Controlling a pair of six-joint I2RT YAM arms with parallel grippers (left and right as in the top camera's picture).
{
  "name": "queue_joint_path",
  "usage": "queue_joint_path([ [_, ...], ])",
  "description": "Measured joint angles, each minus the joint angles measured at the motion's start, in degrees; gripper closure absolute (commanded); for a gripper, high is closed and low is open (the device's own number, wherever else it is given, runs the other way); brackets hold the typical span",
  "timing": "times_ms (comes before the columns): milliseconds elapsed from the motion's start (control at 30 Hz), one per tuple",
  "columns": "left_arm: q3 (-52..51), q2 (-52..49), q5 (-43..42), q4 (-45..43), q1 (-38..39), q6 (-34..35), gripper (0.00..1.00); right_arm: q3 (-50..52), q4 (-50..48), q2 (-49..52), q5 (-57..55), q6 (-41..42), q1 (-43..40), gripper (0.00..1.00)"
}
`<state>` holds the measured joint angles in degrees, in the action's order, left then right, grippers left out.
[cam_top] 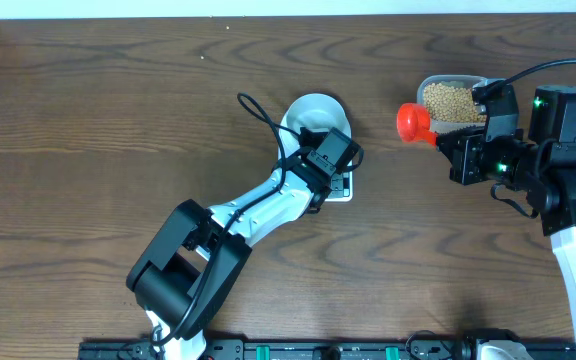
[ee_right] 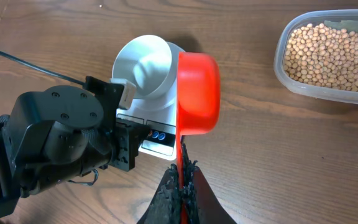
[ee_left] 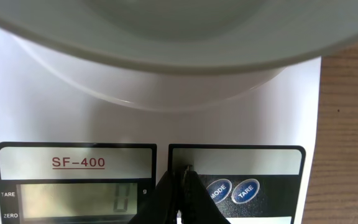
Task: Scoop item into bowl and weigh 50g on scale
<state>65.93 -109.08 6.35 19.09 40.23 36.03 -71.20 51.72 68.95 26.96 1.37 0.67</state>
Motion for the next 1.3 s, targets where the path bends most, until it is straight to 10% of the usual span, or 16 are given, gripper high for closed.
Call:
queue_joint_path([
  [1300,0.55,-0.44,-0.66,0.61,-0.02,-2.45,0.93,0.0,0.96,0.0,0.0,-0.59,0.0,0.99],
])
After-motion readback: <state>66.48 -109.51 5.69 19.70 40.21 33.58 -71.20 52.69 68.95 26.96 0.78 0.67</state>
